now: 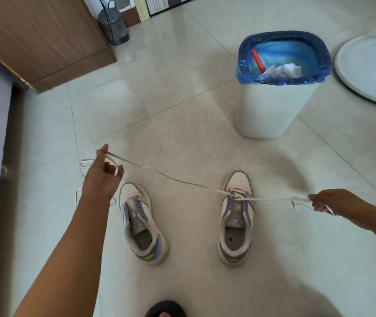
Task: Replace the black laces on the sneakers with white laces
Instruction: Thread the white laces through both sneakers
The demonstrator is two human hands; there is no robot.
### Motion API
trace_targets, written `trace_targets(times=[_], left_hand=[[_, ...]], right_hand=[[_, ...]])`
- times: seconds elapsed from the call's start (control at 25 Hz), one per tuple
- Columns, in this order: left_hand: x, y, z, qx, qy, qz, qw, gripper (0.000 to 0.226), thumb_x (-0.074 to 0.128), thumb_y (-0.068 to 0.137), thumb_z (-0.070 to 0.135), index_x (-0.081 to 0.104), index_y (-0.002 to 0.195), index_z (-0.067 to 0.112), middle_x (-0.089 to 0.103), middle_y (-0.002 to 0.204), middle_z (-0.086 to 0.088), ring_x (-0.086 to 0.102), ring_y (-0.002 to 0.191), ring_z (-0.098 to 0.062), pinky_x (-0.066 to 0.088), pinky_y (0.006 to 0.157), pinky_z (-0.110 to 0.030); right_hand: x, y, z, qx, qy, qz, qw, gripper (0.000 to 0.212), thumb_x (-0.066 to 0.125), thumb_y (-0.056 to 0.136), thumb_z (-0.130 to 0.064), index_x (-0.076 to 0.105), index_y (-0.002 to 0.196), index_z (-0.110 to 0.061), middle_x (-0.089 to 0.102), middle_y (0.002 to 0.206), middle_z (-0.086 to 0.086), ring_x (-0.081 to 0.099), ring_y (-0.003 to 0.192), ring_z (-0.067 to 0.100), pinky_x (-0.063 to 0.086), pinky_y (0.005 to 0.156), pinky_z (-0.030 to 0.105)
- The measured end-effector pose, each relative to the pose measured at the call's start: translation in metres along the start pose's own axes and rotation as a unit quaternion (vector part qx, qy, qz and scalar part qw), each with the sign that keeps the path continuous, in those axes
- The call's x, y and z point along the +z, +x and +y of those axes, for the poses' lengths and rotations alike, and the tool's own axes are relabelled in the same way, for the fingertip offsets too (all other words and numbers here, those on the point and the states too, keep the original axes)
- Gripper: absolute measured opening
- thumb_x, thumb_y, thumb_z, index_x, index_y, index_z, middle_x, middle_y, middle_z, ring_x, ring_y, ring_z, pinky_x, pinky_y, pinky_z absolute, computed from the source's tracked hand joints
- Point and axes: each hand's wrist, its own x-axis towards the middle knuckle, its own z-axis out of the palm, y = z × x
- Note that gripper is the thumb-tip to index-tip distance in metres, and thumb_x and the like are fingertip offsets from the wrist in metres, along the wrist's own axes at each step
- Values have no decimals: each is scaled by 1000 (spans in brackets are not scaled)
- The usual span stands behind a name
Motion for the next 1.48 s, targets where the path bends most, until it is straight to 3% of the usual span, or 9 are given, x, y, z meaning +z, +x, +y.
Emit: trace_targets(times=[0.12,0.24,0.4,0.56,0.76,0.88,1.0,1.24,1.48], left_hand=[[6,-3,-11,-13,41,-10,999,30,52,94,40,74,79,26,40,66,7,36,57,-5,40,69,-21],[8,-2,-16,-28,53,-35,998,27,44,98,39,61,89,20,45,65,8,40,47,-2,33,48,-14],[16,-15,-50,-100,124,-74,984,31,42,99,32,55,84,9,54,73,-2,45,43,-2,34,38,-12],[28,-35,-84,-160,109,-77,978,27,48,97,18,56,80,-1,63,69,-10,61,49,-6,51,48,-14],[43,-68,-133,-187,158,-118,962,9,54,87,-11,59,82,-5,59,81,-12,64,69,-16,57,61,-18],[52,-85,-158,-183,213,-117,953,9,55,89,-6,57,81,-2,61,78,-14,65,63,-17,57,59,-19],[56,-90,-175,-163,256,-106,947,12,54,90,-7,52,82,1,59,76,-17,63,65,-22,57,58,-21],[58,-94,-187,-131,328,-124,927,17,62,83,-10,54,83,5,62,81,-16,63,71,-23,57,73,-31],[65,-90,-188,-118,366,-144,912,12,63,85,-1,58,83,10,64,86,-11,65,82,-23,56,73,-29]], right_hand=[[8,6,1,6,-61,-11,998,25,61,90,-16,68,72,1,69,76,13,60,73,22,39,60,27],[14,12,3,16,-154,-11,988,26,61,89,-19,62,72,1,66,81,12,58,78,27,38,70,32],[30,11,-10,-30,-336,22,941,20,49,95,-22,63,99,-9,61,109,10,55,102,28,37,83,32],[59,-7,-41,-123,-226,76,963,17,53,91,-17,67,95,-7,66,99,9,57,91,25,39,75,30],[119,-22,-78,-198,-178,-17,964,14,54,91,-21,64,82,-19,57,83,-5,52,77,11,35,60,18],[135,-14,-78,-215,-232,-33,948,16,56,88,-16,71,88,-12,62,92,3,57,87,19,43,71,25],[140,-12,-76,-220,-250,0,943,19,58,86,-14,75,93,-11,64,101,9,57,95,26,48,81,32],[150,-12,-75,-195,-236,26,951,17,61,88,-21,75,95,-16,52,104,10,48,101,28,47,83,34],[154,-9,-73,-184,-211,23,960,14,64,87,-25,73,95,-19,50,107,9,46,103,27,46,86,35]])
